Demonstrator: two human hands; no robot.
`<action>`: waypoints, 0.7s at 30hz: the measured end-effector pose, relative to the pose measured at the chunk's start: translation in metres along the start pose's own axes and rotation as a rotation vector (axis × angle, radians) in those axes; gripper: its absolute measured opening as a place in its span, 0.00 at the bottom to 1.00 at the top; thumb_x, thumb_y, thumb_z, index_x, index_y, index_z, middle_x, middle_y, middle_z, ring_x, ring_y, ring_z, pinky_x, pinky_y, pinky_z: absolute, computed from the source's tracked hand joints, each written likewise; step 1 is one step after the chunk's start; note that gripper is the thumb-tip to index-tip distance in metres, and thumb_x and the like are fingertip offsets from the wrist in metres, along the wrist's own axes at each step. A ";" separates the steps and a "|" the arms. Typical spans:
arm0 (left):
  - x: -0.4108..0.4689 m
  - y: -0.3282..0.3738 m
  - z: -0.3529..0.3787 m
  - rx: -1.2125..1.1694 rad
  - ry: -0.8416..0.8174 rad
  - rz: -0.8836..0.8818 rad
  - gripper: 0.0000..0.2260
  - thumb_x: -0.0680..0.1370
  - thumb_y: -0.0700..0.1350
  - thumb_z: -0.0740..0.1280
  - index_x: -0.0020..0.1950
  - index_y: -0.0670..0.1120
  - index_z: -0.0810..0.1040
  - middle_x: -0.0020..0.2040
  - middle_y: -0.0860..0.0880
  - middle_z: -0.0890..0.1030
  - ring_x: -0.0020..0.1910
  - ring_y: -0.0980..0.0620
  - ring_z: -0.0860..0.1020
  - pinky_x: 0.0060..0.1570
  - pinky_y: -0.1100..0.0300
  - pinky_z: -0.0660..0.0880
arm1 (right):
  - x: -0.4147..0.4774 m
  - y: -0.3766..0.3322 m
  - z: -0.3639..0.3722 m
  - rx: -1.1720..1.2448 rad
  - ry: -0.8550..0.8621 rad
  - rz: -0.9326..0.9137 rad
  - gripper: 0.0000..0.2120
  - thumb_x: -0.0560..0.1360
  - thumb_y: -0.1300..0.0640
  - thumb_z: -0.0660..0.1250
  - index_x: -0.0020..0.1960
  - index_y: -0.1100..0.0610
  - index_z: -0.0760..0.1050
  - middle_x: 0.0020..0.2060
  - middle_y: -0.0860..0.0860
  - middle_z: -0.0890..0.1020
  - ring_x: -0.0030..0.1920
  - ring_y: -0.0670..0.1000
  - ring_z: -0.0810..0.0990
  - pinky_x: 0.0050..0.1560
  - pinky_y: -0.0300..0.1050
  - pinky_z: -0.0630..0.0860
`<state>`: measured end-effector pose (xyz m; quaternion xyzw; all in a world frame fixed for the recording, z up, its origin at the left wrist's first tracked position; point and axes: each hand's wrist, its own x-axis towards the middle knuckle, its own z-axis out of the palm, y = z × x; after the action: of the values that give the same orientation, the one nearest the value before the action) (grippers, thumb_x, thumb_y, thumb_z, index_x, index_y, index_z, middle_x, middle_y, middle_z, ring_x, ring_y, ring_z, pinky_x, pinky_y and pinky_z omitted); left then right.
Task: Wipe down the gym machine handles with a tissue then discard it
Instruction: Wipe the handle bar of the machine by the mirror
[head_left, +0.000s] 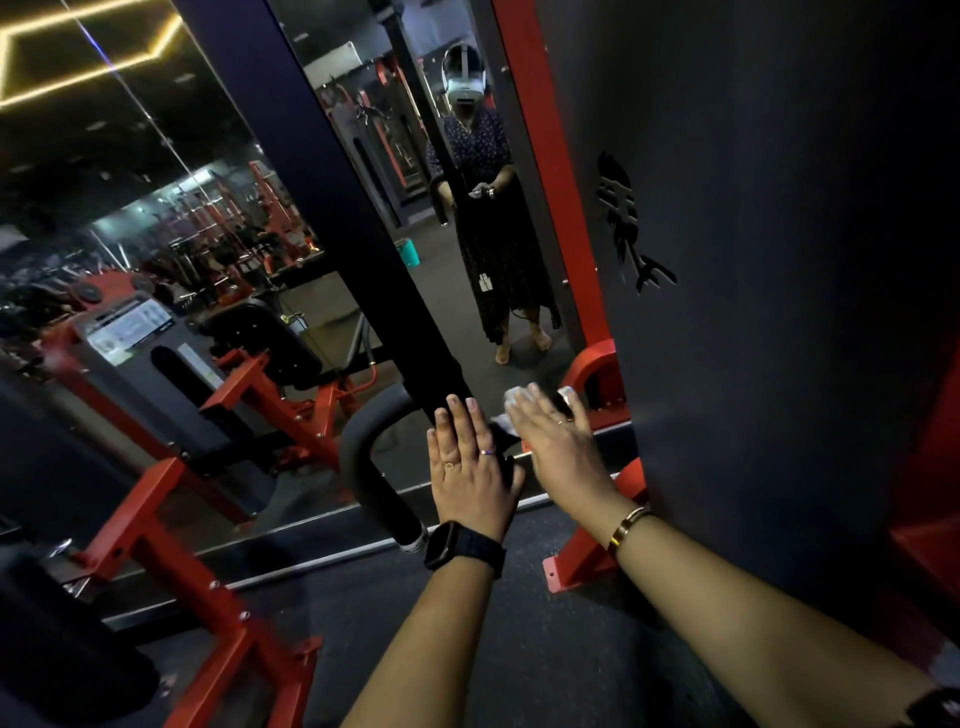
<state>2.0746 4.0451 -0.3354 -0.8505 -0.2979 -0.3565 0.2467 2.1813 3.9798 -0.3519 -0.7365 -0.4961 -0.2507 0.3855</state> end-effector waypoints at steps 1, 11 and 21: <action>0.000 -0.001 0.000 0.005 0.016 0.004 0.56 0.65 0.56 0.73 0.78 0.39 0.39 0.78 0.40 0.36 0.78 0.43 0.38 0.76 0.50 0.40 | -0.001 -0.006 0.004 0.012 -0.033 -0.059 0.23 0.71 0.66 0.60 0.66 0.60 0.74 0.66 0.54 0.76 0.67 0.55 0.73 0.68 0.61 0.66; -0.001 -0.001 -0.001 0.001 -0.031 -0.011 0.64 0.59 0.58 0.77 0.78 0.39 0.38 0.78 0.41 0.37 0.78 0.43 0.38 0.76 0.50 0.40 | -0.006 0.025 -0.008 -0.023 -0.053 0.140 0.29 0.69 0.67 0.54 0.69 0.55 0.72 0.68 0.50 0.74 0.69 0.56 0.71 0.70 0.55 0.56; 0.000 0.000 -0.002 0.009 -0.006 0.003 0.50 0.68 0.57 0.63 0.78 0.38 0.39 0.78 0.40 0.37 0.78 0.43 0.38 0.76 0.50 0.40 | -0.013 0.015 0.000 -0.051 -0.102 -0.140 0.27 0.72 0.65 0.52 0.69 0.57 0.71 0.71 0.51 0.69 0.72 0.52 0.66 0.70 0.57 0.58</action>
<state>2.0742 4.0439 -0.3341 -0.8510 -0.2989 -0.3520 0.2502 2.1904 3.9700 -0.3664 -0.7215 -0.5588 -0.2515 0.3224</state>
